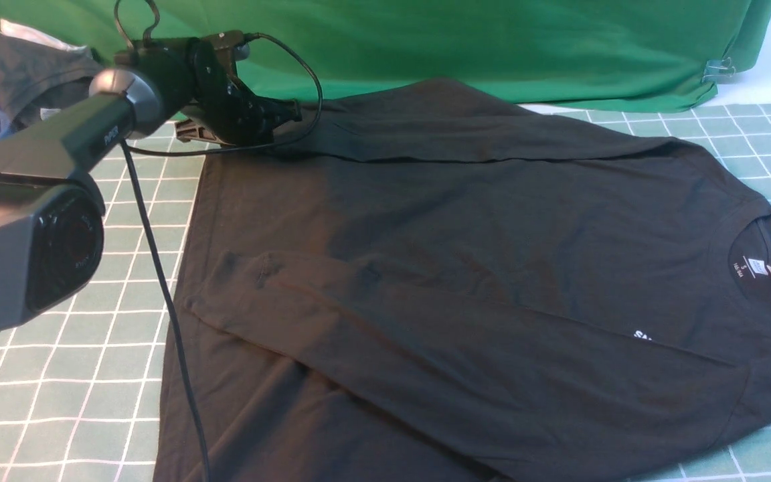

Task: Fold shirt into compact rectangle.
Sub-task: 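Grab the top left corner of the dark shirt with the left gripper, then fold the left side of the dark shirt inward over its body with the left gripper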

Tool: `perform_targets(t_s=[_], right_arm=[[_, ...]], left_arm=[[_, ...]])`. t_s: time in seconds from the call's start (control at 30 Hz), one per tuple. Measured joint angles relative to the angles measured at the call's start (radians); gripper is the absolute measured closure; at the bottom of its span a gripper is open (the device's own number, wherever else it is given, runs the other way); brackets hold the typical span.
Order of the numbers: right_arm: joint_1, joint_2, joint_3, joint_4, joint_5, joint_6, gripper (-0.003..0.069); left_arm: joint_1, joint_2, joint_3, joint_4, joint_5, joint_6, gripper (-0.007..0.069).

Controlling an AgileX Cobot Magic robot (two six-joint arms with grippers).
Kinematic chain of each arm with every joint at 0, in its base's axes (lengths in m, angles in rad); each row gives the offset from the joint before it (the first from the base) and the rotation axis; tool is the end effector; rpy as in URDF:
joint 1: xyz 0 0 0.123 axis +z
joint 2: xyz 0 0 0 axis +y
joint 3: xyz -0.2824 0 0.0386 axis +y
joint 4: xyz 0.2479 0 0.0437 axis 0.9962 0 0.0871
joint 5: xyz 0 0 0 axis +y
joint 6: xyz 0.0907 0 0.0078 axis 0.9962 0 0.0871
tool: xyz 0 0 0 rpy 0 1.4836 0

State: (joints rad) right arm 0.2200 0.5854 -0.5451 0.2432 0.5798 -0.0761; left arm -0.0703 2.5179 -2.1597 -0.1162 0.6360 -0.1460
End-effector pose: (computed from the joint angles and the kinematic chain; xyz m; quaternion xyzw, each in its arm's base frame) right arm 0.1083 0.0366 0.3000 -0.0726 0.8606 0.1431 0.4833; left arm 0.5535 -0.0453 0.1392 -0.0686 0.9419 -0.0827 0.3182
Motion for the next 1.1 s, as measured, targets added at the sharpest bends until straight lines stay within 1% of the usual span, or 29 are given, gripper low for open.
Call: perform_targets(t_s=[0.07,0.23,0.4,0.53,0.57,0.63,0.7,0.77,0.8,0.87,0.93,1.0,1.1], right_arm=[[0.000,0.000,0.000,0.000,0.000,0.000,0.0607],[0.000,0.000,0.000,0.000,0.000,0.000,0.0601],[0.000,0.000,0.000,-0.005,0.000,0.000,0.0599],[0.000,0.000,0.000,-0.021,0.000,0.000,0.0598],[0.000,0.000,0.000,-0.032,-0.001,0.000,0.0599],[0.000,0.000,0.000,-0.046,-0.003,0.000,0.0606],[-0.001,0.001,-0.006,-0.099,-0.015,0.020,0.0634],[-0.001,0.013,-0.032,-0.167,0.000,0.067,0.0641],[-0.001,0.015,-0.032,-0.174,0.000,0.076,0.0641],[-0.001,0.057,-0.088,-0.257,0.054,0.110,0.0645],[-0.001,0.091,-0.129,-0.297,0.099,0.124,0.0645],[-0.001,0.163,-0.203,-0.359,0.179,0.129,0.0645],[-0.001,0.233,-0.253,-0.400,0.211,0.131,0.0645]], left_arm=[[0.000,-0.006,0.000,0.000,0.007,0.000,0.0605],[0.000,-0.052,0.001,-0.001,0.063,0.014,0.0610],[0.000,-0.169,0.001,-0.039,0.132,0.098,0.0610],[0.000,-0.249,0.001,-0.073,0.212,0.135,0.0610],[-0.001,-0.284,0.001,-0.082,0.262,0.158,0.0610],[-0.001,-0.307,0.001,-0.086,0.303,0.168,0.0610],[-0.002,-0.342,0.001,-0.087,0.402,0.180,0.0610],[-0.002,-0.356,0.003,-0.091,0.461,0.189,0.0610],[-0.002,-0.357,0.004,-0.094,0.466,0.194,0.0610],[-0.003,-0.375,0.019,-0.105,0.523,0.215,0.0610],[-0.006,-0.386,0.033,-0.114,0.542,0.224,0.0610],[-0.010,-0.409,0.071,-0.130,0.562,0.228,0.0610],[-0.022,-0.451,0.152,-0.142,0.565,0.232,0.0610]])
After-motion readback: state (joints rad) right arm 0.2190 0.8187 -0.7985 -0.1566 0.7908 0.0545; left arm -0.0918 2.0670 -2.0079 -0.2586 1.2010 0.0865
